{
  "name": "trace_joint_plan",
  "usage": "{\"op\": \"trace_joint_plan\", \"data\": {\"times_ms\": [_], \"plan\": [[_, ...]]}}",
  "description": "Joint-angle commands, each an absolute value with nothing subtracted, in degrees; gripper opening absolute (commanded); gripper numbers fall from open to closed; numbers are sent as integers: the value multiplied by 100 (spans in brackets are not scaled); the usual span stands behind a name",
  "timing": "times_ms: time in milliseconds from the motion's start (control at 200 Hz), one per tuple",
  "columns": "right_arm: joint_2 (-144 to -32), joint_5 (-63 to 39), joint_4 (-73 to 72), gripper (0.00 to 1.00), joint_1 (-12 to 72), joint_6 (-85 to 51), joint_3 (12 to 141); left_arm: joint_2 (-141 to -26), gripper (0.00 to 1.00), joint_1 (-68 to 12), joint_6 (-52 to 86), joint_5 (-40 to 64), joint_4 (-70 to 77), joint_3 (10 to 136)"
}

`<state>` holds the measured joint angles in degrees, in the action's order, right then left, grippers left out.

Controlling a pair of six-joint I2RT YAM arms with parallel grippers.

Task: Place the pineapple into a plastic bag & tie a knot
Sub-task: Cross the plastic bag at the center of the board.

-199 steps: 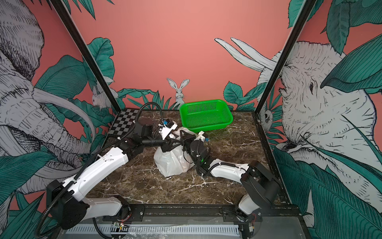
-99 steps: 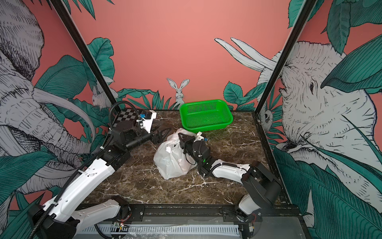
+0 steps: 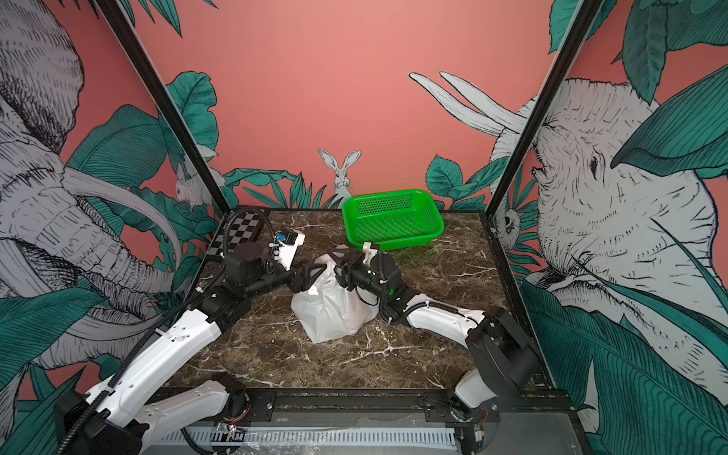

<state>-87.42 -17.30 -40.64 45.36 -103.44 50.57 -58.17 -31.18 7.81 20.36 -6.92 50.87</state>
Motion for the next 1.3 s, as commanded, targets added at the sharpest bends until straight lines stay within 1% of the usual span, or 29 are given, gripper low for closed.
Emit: {"op": "trace_joint_plan", "data": {"times_ms": [0, 110, 275, 355, 395, 415, 420, 435, 440, 445, 525, 605, 715, 875, 965, 1075, 1175, 1295], "plan": [[-8956, -2506, -4121, 56, 4533, -11206, 5443, -5594, 63, -3129, 895, 2156, -670, 4934], [-9325, -2930, -4179, 57, 4540, -11231, 5823, -5511, 61, -3130, 1004, 2192, -552, 4811], [-9566, -3198, -3633, 57, 4571, -11158, 6130, -5440, 59, -3124, 1106, 2355, -396, 4770], [-9702, -3322, -3538, 51, 4580, -11119, 6263, -5432, 58, -3135, 1140, 2364, -356, 4790], [-9744, -3314, -3524, 45, 4584, -11111, 6284, -5431, 58, -3127, 1178, 2351, -286, 4795], [-9766, -3305, -3523, 41, 4580, -11114, 6288, -5427, 58, -3129, 1197, 2339, -262, 4803], [-9769, -3296, -3523, 38, 4580, -11112, 6290, -5425, 58, -3129, 1205, 2339, -254, 4805], [-9780, -3284, -3523, 35, 4580, -11109, 6296, -5420, 58, -3130, 1218, 2308, -231, 4812], [-9785, -3277, -3523, 32, 4580, -11109, 6294, -5421, 58, -3129, 1224, 2301, -225, 4814], [-9788, -3269, -3524, 32, 4579, -11109, 6298, -5422, 58, -3129, 1232, 2298, -222, 4815], [-9833, -3185, -3567, 13, 4573, -11120, 6300, -5430, 58, -3129, 1326, 2128, -27, 4862], [-9828, -3101, -3586, 0, 4554, -11097, 6316, -5440, 58, -3129, 1387, 1823, 67, 4986], [-9809, -3004, -3620, 0, 4461, -11003, 6363, -5450, 60, -3129, 1438, 1122, 204, 5154], [-9791, -3030, -3615, 0, 4109, -10710, 6629, -5505, 62, -3129, 1604, 58, 569, 5326], [-9769, -3101, -3465, 0, 3875, -10467, 6900, -5581, 63, -3128, 1616, -296, 616, 5429], [-9773, -3197, -3322, 0, 3613, -10280, 7223, -5700, 63, -3129, 1574, -376, 616, 5502], [-9783, -3327, -3169, 0, 3448, -10166, 7461, -5787, 63, -3132, 1560, -245, 617, 5493], [-9715, -3382, -3151, 0, 3352, -10101, 7412, -5849, 63, -3128, 1564, -117, 612, 5421]]}}
